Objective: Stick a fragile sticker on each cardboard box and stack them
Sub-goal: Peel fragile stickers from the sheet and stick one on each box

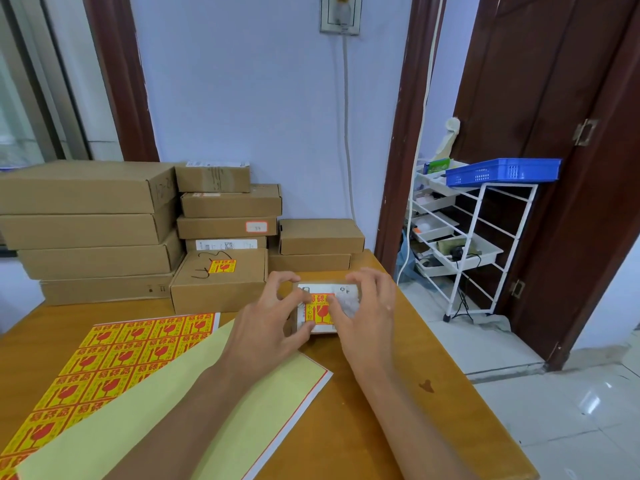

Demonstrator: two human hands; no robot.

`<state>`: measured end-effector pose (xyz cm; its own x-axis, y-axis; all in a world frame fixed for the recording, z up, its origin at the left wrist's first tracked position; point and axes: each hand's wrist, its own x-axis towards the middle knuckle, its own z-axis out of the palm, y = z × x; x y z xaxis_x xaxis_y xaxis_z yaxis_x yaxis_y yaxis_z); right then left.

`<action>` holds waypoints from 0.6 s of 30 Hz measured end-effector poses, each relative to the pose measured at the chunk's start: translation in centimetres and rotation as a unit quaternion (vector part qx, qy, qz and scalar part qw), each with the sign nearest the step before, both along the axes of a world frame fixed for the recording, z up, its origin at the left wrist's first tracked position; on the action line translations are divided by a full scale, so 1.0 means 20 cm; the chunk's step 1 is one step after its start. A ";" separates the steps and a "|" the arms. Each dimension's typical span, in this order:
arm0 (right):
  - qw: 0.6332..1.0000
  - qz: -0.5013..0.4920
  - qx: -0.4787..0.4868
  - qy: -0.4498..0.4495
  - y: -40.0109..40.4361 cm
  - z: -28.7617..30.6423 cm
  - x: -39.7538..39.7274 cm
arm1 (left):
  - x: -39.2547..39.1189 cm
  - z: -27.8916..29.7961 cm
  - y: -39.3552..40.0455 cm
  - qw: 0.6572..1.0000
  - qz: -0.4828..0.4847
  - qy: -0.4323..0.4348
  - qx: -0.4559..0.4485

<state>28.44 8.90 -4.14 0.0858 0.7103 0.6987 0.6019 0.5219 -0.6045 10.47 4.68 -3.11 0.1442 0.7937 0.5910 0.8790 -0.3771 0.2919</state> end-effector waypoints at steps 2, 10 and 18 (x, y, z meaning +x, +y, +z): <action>1.000 0.001 0.007 0.015 0.00 0.00 0.01 | 0.00 -0.01 0.00 1.000 -0.005 -0.001 -0.001; 0.998 0.046 -0.020 -0.029 0.01 -0.02 0.02 | -0.03 -0.02 0.00 1.000 -0.019 0.003 -0.002; 0.983 0.144 -0.064 -0.094 -0.02 -0.02 0.08 | -0.07 -0.04 0.01 1.000 0.004 -0.012 -0.001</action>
<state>29.98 8.42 -4.57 -0.2533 0.7700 0.5856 0.5485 0.6130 -0.5687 9.09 4.92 -3.82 0.1241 0.7958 0.5927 0.8743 -0.3702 0.3140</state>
